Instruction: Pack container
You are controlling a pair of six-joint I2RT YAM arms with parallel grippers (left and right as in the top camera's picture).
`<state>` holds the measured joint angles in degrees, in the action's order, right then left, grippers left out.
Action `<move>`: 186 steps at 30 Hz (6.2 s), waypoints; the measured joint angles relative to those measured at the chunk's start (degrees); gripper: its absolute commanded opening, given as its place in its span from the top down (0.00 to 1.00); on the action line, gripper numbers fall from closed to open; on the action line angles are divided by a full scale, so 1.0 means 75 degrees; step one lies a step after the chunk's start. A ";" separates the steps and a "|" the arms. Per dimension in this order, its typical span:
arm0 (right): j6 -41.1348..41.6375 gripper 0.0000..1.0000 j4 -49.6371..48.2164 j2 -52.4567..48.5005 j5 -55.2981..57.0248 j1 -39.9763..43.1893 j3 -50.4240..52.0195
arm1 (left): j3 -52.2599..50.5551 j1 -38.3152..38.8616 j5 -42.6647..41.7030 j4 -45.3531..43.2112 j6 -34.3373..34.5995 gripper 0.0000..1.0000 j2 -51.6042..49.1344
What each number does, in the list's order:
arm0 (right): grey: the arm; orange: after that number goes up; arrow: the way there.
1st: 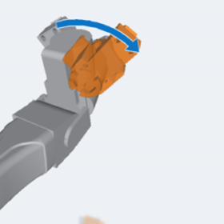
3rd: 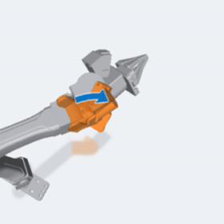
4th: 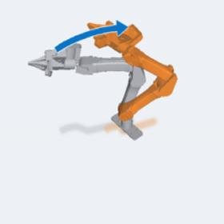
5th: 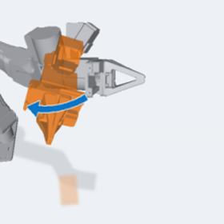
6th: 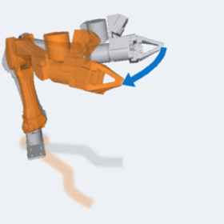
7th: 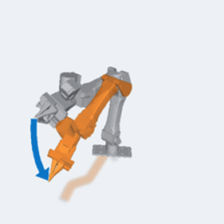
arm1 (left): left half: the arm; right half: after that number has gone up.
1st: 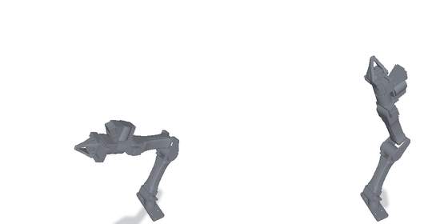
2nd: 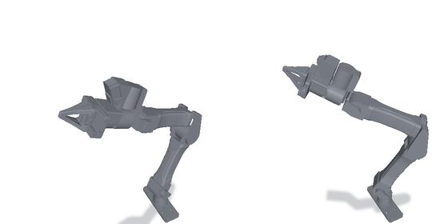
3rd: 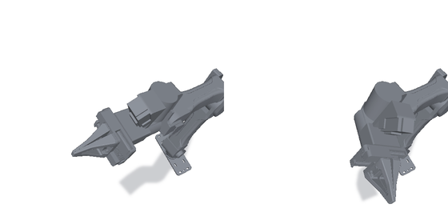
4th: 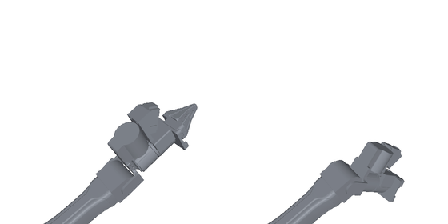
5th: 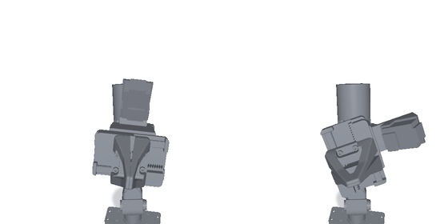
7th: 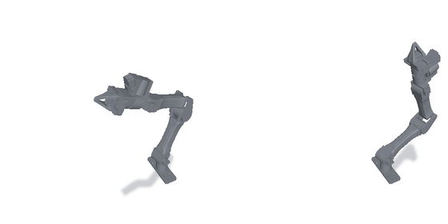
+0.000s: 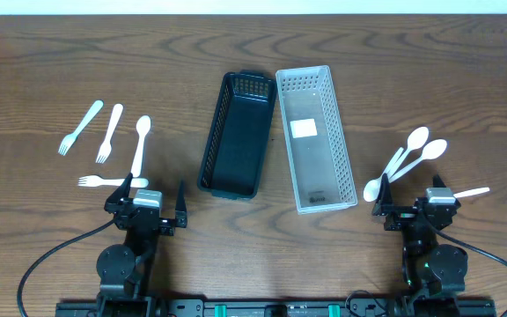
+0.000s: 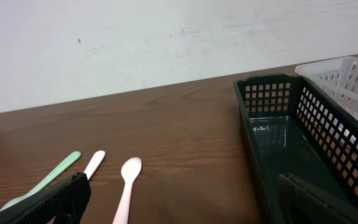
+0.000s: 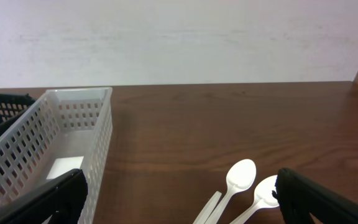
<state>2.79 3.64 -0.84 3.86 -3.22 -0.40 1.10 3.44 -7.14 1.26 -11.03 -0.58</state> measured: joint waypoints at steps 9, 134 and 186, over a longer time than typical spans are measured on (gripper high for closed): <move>0.0000 0.01 0.0000 0.0000 0.0000 0.0000 0.0000 | 0.0000 0.0000 0.0000 0.0000 0.0003 0.02 0.0000; 0.5444 0.01 0.6645 -1.3554 0.0799 0.1676 -0.9582 | 0.8851 0.0006 0.0554 0.8099 0.2489 0.02 -0.9390; 0.4782 0.99 0.5829 -1.5128 0.0437 0.2151 -0.9783 | 0.8851 0.0006 0.0554 0.8154 0.2489 0.02 -0.9390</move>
<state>38.65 47.35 -114.30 7.14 12.91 -73.78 67.48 3.49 -2.98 62.41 7.64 -71.00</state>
